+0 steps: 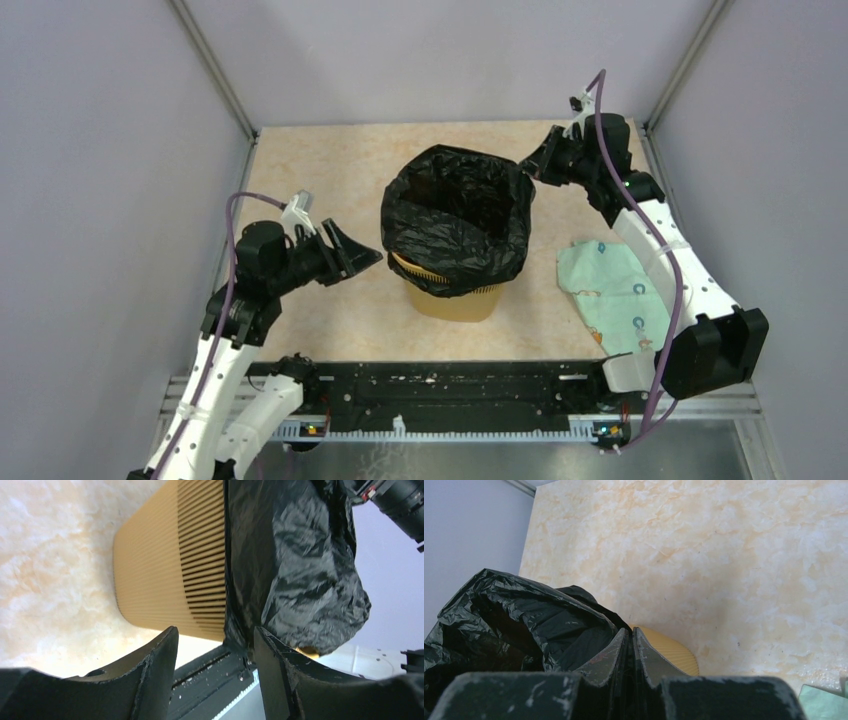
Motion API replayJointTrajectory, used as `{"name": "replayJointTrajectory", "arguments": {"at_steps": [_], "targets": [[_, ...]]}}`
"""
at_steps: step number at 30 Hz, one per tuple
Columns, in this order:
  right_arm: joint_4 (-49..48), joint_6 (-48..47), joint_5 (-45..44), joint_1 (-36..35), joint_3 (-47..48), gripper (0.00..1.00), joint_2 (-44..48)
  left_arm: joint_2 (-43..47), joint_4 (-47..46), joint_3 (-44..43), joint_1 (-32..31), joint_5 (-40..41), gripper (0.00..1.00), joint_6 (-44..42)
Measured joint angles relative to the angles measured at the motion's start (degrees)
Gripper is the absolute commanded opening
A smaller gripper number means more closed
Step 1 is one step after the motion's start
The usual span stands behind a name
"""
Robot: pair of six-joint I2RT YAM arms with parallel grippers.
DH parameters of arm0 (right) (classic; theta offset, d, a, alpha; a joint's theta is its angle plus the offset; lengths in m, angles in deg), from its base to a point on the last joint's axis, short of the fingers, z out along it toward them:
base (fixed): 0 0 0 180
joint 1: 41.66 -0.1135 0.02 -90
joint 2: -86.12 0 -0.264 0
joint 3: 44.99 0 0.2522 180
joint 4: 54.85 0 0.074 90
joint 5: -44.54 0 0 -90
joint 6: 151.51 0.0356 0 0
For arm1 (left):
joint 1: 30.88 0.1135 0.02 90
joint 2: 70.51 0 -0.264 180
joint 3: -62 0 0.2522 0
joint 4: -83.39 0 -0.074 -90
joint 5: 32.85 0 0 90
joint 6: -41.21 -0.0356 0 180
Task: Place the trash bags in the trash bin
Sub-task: Place the trash bag in the trash bin.
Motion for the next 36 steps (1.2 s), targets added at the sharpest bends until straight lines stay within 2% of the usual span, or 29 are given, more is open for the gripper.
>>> {"name": "replayJointTrajectory", "arguments": {"at_steps": [12,22,24,32,36], "targets": [[-0.13,0.00,-0.20,0.00,0.00,0.07,0.00,2.16,0.33,3.15,-1.84,-7.13,0.62,2.45],[-0.13,0.04,-0.42,0.00,0.00,0.07,0.00,0.26,-5.09,5.55,-8.11,-6.21,0.60,5.03],[-0.15,0.04,-0.42,0.00,0.00,0.07,0.00,-0.59,-7.34,6.38,-9.62,-4.92,0.54,5.88],[-0.31,-0.02,-1.36,0.00,-1.49,0.03,0.35,-5.31,-13.00,8.72,-11.23,0.09,0.18,8.00],[0.11,-0.11,-2.12,0.00,-3.13,0.01,1.07,-8.85,-13.84,8.70,-11.23,4.11,0.10,6.93]]}}
